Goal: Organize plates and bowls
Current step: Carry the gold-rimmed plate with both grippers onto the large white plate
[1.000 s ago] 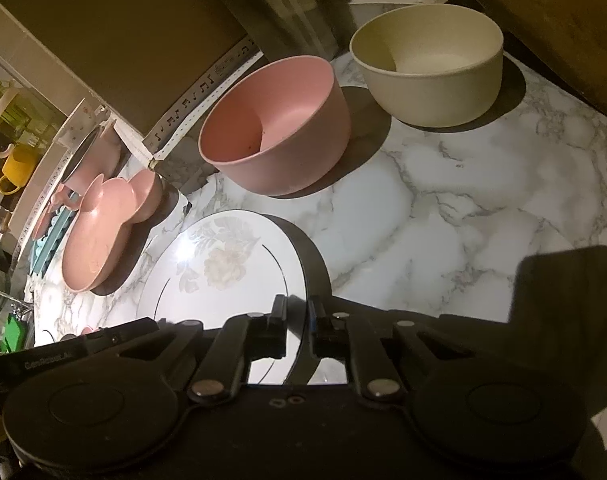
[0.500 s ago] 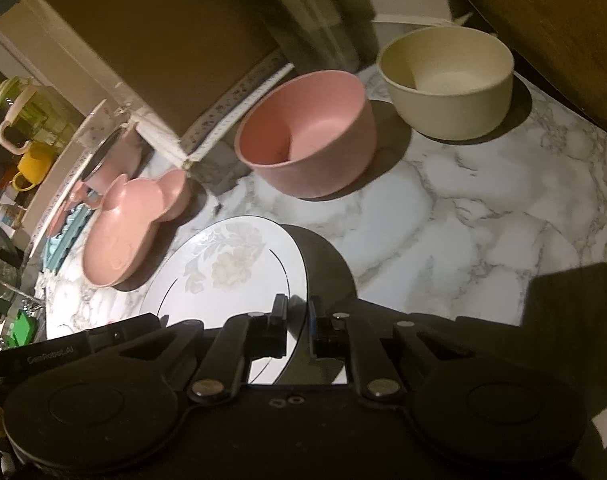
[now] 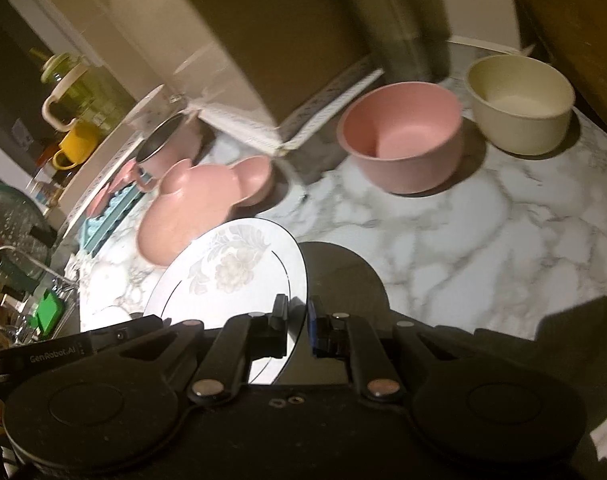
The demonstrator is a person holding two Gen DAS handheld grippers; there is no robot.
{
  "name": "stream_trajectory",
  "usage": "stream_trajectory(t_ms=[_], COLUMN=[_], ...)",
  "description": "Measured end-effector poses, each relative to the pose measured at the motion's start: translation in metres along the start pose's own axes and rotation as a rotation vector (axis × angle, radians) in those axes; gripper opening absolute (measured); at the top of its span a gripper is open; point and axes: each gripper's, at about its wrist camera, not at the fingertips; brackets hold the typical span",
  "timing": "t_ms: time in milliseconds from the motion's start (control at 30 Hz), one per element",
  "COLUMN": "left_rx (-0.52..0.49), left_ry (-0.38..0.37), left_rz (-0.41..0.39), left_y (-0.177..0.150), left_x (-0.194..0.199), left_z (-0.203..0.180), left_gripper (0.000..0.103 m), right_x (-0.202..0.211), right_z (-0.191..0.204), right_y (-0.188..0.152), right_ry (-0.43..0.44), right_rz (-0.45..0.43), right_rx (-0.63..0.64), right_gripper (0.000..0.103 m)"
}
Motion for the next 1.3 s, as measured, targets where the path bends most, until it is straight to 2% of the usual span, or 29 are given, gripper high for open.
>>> stream_trajectory(t_ms=[467, 767, 1067, 1300], left_rx=[0.053, 0.092, 0.134, 0.150], left_ry=[0.066, 0.119, 0.155, 0.160], left_rz=[-0.058, -0.070, -0.059, -0.033], left_y=[-0.021, -0.034, -0.050, -0.056], left_x=[0.068, 0.097, 0.110, 0.104], left_z=[0.066, 0.107, 0.143, 0.156], left_gripper=[0.013, 0.013, 0.013, 0.013], right_x=[-0.016, -0.033, -0.059, -0.077], right_z=[0.079, 0.122, 0.157, 0.166], right_y=[-0.028, -0.049, -0.072, -0.083], right_ry=[0.063, 0.099, 0.111, 0.090], right_rz=[0.030, 0.072, 0.135, 0.160], right_rx=[0.080, 0.119, 0.142, 0.135], right_gripper=[0.008, 0.008, 0.008, 0.008])
Point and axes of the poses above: each gripper's, at about its wrist camera, not at the fingertips, and x roughly against the way its jaws point, z to its left, y to its top, and after that the axes turned 2 degrees about -y, right-handed
